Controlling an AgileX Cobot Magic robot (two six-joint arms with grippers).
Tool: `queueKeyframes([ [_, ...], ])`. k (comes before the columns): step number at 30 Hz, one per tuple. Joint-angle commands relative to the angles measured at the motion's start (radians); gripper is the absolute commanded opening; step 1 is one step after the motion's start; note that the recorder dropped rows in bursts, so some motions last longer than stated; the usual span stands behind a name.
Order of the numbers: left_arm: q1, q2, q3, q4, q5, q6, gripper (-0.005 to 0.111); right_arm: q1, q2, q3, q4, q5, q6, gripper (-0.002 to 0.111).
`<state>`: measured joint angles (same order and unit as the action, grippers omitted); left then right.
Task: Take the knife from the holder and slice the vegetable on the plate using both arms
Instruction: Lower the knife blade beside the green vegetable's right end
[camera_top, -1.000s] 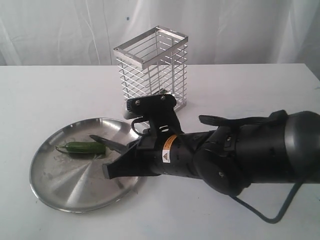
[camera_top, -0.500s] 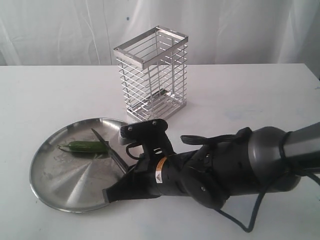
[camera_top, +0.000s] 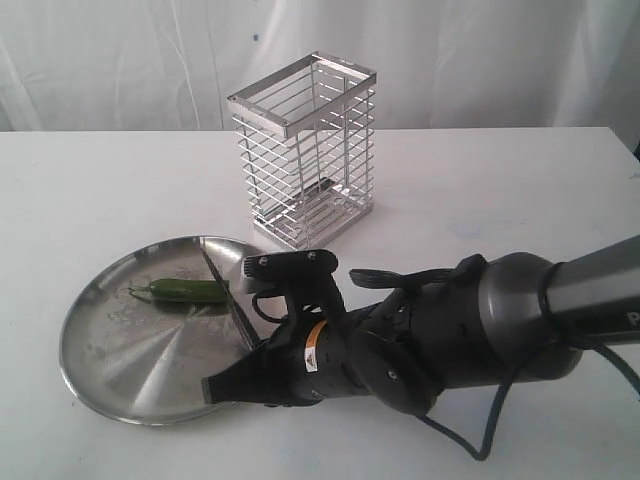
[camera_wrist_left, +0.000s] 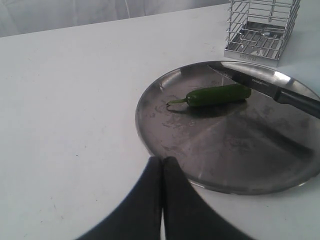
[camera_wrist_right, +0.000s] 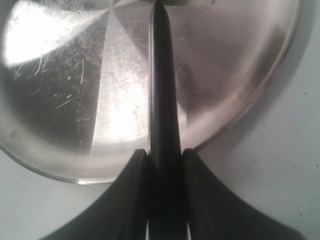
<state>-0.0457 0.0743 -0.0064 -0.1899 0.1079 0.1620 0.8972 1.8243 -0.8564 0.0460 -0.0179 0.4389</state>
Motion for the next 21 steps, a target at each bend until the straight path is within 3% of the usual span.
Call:
queueKeyframes([
  [1, 0.002, -0.005, 0.006, -0.002, -0.002, -0.004, 0.000, 0.002, 0.003, -0.009, 0.006, 0.056, 0.068, 0.000],
  [21, 0.002, -0.005, 0.006, -0.002, -0.002, -0.002, 0.000, 0.040, 0.000, -0.009, 0.078, -0.058, 0.310, 0.000],
])
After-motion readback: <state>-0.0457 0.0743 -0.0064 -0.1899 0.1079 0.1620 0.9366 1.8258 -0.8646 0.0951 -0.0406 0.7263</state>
